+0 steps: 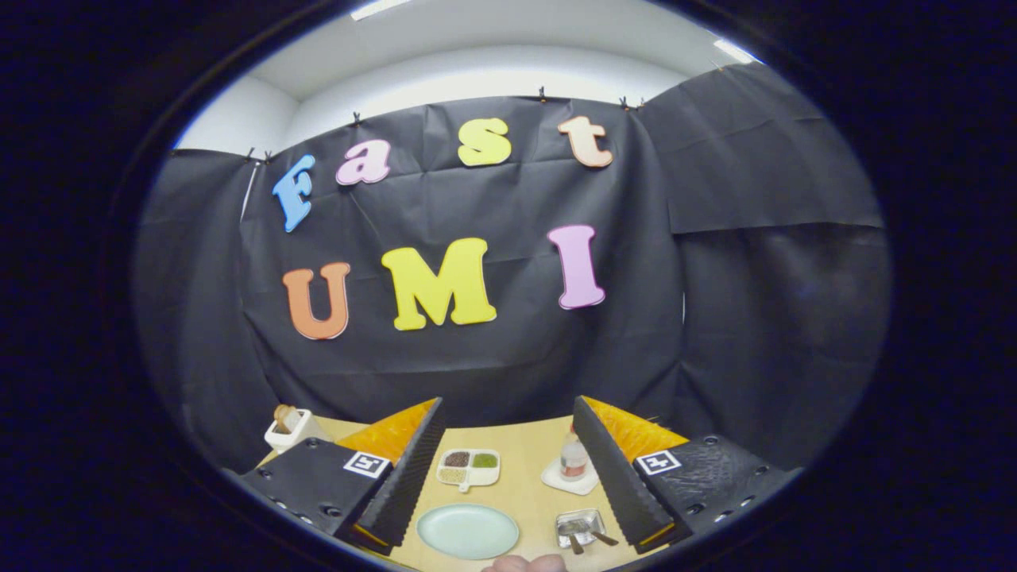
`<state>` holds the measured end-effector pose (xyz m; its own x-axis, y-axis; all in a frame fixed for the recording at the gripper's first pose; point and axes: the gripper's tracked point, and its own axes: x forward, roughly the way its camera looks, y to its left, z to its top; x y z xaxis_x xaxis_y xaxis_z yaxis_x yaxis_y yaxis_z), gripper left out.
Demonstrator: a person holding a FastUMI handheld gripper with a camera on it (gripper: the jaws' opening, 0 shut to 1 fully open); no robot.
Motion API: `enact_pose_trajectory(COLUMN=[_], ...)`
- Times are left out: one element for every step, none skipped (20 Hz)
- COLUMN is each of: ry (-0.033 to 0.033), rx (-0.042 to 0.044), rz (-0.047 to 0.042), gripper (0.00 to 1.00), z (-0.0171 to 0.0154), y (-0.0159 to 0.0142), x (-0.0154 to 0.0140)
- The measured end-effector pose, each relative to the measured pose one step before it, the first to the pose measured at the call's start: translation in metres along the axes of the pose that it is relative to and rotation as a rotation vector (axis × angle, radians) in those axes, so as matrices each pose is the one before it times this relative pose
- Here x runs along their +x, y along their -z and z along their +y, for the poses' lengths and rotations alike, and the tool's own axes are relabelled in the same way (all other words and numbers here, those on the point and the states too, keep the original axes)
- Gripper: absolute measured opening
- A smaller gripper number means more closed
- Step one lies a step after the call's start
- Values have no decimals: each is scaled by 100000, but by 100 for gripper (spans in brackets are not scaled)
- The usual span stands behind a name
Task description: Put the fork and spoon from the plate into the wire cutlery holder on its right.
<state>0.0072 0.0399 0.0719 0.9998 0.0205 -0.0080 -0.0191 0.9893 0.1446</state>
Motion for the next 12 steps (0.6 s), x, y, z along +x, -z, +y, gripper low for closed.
enact_pose_trajectory(ry=[347, 365, 562, 691, 117, -118, -250, 299, 25, -352, 46, -23], rx=[-519, -284, -224, -1096, -834, -879, -790, -667, -130, -265, -333, -651], rz=[-1495, -1615, -1937, -2922, -2287, -1932, -1637, -1140, -659, -188, -412, -102], gripper=[96, 96, 96, 96, 96, 96, 96, 96, 96, 96, 96, 96], z=[185, 228, 295, 132, 116, 185, 70, -184, 101, 243, 102, 121], y=[-427, -475, -489, -672, -486, -425, -271, -247, -182, -81, -66, -32], x=[-225, -110, 134, -1, -108, -249, -431, -270, -165, -61, -160, 85])
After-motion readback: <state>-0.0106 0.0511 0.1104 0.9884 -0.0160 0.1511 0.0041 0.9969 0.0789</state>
